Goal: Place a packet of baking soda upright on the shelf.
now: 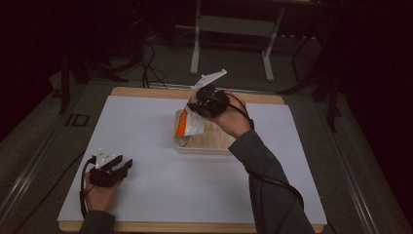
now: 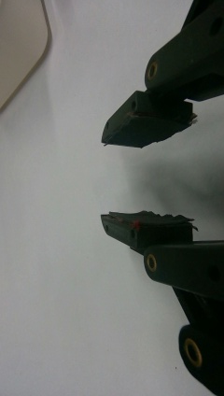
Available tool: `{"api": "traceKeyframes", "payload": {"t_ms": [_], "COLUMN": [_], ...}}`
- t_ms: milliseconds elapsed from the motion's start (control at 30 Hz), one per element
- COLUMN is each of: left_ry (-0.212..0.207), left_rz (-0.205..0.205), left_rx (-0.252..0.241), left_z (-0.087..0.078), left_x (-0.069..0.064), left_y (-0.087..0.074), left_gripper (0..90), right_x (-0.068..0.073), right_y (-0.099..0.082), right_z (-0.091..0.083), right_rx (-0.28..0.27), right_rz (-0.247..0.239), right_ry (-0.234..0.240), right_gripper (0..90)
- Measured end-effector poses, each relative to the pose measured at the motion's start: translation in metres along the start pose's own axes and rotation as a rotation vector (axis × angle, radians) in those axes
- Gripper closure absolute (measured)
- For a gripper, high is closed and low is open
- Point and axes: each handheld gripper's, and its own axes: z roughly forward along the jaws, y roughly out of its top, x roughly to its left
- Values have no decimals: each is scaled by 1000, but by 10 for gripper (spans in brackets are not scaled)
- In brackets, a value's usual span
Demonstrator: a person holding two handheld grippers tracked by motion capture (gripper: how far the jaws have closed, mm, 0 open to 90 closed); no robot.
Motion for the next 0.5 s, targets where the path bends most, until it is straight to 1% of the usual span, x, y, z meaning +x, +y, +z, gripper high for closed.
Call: {"api": "traceKeyframes", "payload": {"t_ms": [33,167,300,333,433,467,500], "left_ry": [0,0,-1,0,0,0,1], "left_rz": [0,0,-3,-4,-3,-3,-3], "left_rx": [0,0,-1,0,0,1,1], "left_z": [0,0,-1,0,-1,-1,-1], "left_x": [0,0,1,1,1,0,0], "left_y": [0,0,0,0,0,0,0], "left_gripper": [546,547,546,546,547,546,546], "right_x": [0,2,2,4,4,4,4], "right_y": [1,3,4,5,6,6,6], "right_z": [1,8,10,11,11,12,12], "right_rx": [-4,-22,-35,-38,-45,-51,-51], "right_rz": [-6,12,20,-3,-9,-26,-26], "right_ry": [-2,-10,-6,-10,-7,3,3], "right_gripper": [900,899,899,898,898,898,898]}}
